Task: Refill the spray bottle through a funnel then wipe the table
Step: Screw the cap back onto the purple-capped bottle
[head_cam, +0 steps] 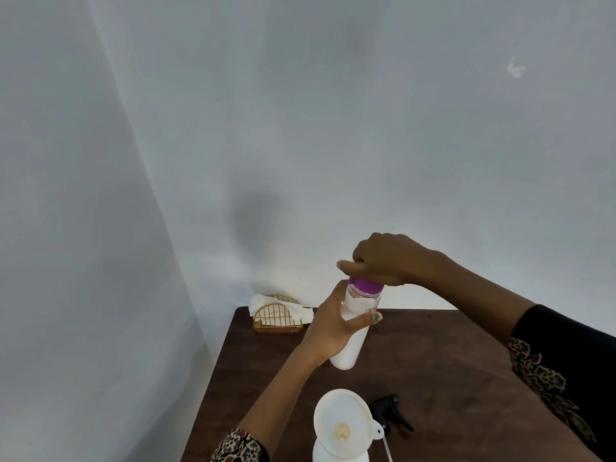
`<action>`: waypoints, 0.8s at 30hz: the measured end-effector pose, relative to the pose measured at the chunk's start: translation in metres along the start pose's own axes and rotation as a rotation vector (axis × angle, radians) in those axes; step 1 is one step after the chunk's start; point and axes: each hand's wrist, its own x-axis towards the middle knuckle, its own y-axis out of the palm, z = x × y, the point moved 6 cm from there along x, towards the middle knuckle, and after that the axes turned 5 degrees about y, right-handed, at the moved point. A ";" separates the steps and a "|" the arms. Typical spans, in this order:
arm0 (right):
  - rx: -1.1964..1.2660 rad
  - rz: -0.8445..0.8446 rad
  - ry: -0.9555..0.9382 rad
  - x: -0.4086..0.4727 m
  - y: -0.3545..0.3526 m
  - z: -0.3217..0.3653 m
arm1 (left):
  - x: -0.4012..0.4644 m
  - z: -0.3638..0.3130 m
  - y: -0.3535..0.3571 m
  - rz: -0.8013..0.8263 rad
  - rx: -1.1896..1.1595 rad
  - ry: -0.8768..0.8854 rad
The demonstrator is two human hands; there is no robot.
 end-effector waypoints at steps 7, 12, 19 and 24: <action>0.257 0.246 -0.115 -0.009 -0.013 -0.008 | -0.003 0.004 -0.007 0.002 -0.012 0.003; 0.364 0.258 -0.180 -0.009 -0.010 -0.003 | -0.003 0.005 -0.009 -0.008 0.006 -0.014; -0.164 0.013 0.079 -0.008 -0.013 -0.006 | -0.007 0.006 -0.001 0.020 0.003 -0.003; 0.161 0.213 -0.125 -0.013 -0.014 -0.006 | -0.004 0.006 -0.006 0.000 -0.007 -0.015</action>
